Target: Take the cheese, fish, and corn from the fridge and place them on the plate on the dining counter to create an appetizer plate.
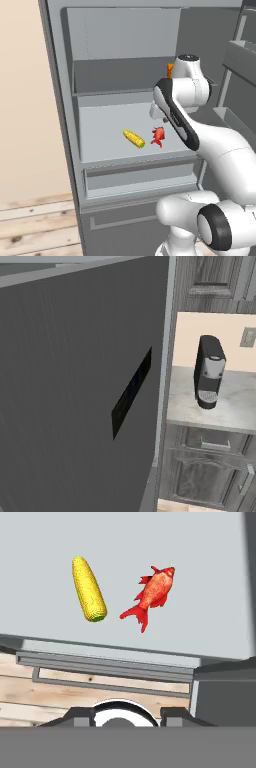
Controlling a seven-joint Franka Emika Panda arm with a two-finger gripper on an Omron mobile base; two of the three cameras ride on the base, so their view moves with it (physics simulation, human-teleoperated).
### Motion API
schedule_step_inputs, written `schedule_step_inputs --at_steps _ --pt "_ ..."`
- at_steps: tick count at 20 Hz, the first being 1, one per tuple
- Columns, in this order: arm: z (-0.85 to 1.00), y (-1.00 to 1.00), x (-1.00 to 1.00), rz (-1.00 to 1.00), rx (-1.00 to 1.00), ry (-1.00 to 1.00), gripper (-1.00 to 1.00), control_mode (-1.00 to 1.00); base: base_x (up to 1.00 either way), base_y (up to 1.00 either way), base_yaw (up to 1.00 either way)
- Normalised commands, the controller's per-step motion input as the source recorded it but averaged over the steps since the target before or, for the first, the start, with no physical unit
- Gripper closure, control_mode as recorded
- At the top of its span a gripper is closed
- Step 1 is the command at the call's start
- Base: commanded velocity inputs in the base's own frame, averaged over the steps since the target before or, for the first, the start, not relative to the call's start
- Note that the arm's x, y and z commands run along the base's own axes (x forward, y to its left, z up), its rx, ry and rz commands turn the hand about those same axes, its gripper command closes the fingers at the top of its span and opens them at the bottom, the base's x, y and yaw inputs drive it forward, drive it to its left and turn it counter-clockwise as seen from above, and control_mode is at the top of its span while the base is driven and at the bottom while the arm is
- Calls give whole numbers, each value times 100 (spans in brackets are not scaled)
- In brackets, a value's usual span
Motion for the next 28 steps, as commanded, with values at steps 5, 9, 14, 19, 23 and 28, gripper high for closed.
schedule_step_inputs --at_steps 5,9,14,19,23,28 --pt "0 0 -23 0 0 -18 -100 -100 0 0 0" --pt "1 0 -28 0 0 -25 -100 -100 0 0 0" --pt "6 6 -2 0 0 -28 -100 -100 0 0 0" --pt "26 9 0 -4 0 -26 -100 -100 0 0 0" --pt "39 5 0 -11 0 -21 -100 -100 0 0 0" --pt "43 3 0 -13 0 -16 -100 -100 0 0 0"
